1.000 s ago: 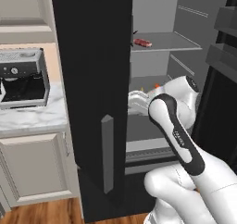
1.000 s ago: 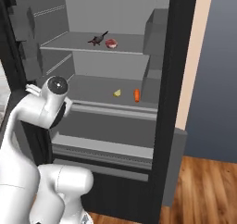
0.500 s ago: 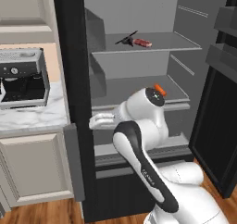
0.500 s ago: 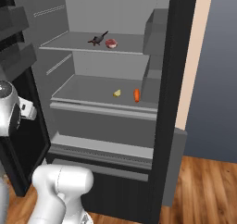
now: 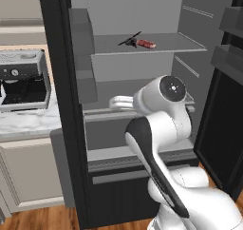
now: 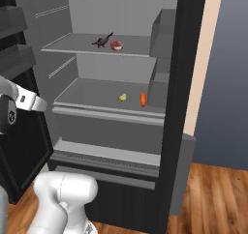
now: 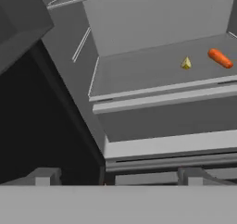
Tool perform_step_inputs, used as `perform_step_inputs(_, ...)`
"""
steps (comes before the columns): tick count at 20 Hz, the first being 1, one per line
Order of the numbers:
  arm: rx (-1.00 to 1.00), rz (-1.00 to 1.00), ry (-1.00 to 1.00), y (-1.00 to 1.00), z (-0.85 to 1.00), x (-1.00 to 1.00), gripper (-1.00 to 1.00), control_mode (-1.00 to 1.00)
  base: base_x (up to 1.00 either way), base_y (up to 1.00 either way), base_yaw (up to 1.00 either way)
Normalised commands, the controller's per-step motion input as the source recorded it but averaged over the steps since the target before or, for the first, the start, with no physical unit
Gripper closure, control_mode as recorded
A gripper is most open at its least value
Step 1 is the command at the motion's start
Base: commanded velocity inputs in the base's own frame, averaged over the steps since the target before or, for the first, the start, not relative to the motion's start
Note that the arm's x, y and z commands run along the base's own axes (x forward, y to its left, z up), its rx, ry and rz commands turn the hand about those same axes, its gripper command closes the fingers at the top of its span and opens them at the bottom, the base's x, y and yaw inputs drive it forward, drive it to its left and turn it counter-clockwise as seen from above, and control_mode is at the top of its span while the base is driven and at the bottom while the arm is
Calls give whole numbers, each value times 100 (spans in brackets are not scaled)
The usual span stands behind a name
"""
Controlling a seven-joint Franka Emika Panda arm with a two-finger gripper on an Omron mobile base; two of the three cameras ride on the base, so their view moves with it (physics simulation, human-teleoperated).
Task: Gather the lemon wedge and carrot from the fridge and place them on a tray on the dining counter. Then gather the steak and fish from the fridge and place them on the other tray.
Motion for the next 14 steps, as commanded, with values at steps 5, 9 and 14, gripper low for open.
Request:
perform_step_inputs(5, -4, -8, -18, -97, 100, 2, -100, -100, 0, 0, 0)
perform_step_inputs(9, 1, 0, 0, -92, 64, 6, -100, -100, 0, 0, 0)
perform_step_inputs(14, -6, 2, 0, -21, -6, 0, -100, -100, 0, 0, 0)
